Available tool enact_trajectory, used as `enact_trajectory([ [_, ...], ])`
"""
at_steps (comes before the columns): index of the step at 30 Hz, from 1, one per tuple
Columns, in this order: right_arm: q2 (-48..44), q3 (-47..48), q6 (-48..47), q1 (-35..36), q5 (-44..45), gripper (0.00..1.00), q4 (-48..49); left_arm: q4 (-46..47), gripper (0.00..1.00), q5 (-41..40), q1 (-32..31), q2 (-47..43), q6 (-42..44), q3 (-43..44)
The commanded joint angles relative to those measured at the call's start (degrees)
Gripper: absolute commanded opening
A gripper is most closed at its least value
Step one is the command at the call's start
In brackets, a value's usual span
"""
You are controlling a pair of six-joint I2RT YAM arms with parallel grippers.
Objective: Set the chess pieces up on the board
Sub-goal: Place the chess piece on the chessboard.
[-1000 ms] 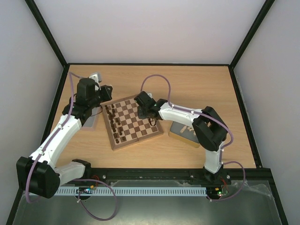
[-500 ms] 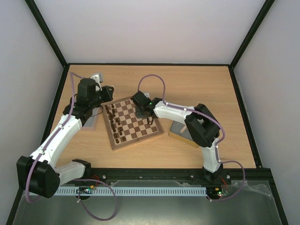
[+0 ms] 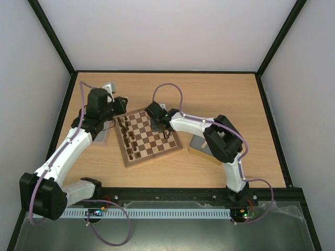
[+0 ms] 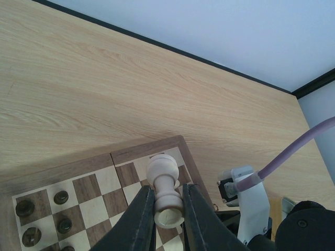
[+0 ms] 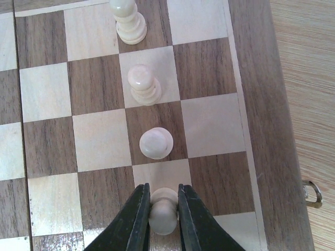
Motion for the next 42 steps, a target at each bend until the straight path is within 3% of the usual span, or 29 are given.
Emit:
enact_trajectory([
  [1, 1.49, 1.26, -0.76, 0.29, 1.14, 0.15, -0.92, 1.43, 0.07, 0.52, 0.45, 0.29, 0.67, -0.61],
  [6, 1.41, 1.65, -0.70, 0.26, 0.01, 0.18, -1.25, 1.45, 0.07, 0.70, 0.48, 0.39, 0.70, -0.56],
  [16, -5.31, 1.38, 1.47, 0.29, -0.36, 0.41, -1.33, 0.55, 0.07, 3.29, 0.51, 0.60, 0.96, 0.52],
  [24, -19.00, -6.90, 8.24, 0.21, 9.46, 0.49, 2.68, -6.16, 0.08, 8.62, -1.01, 2.31, 1.38, 3.45],
  [30, -32.84, -19.61, 13.84, -1.15, 19.58, 0.51, 6.56, -23.68, 0.11, 4.30, -12.20, 9.66, 8.69, 11.28],
  [37, -45.88, -33.71, 15.50, -3.22, 20.32, 0.52, 10.27, -38.06, 0.09, 3.13, -25.27, 20.87, 11.90, 16.25],
  [42, -53.35, -40.50, 17.43, -3.88, 21.00, 0.54, 11.43, -46.08, 0.10, 0.75, -30.01, 29.25, 12.67, 22.30],
])
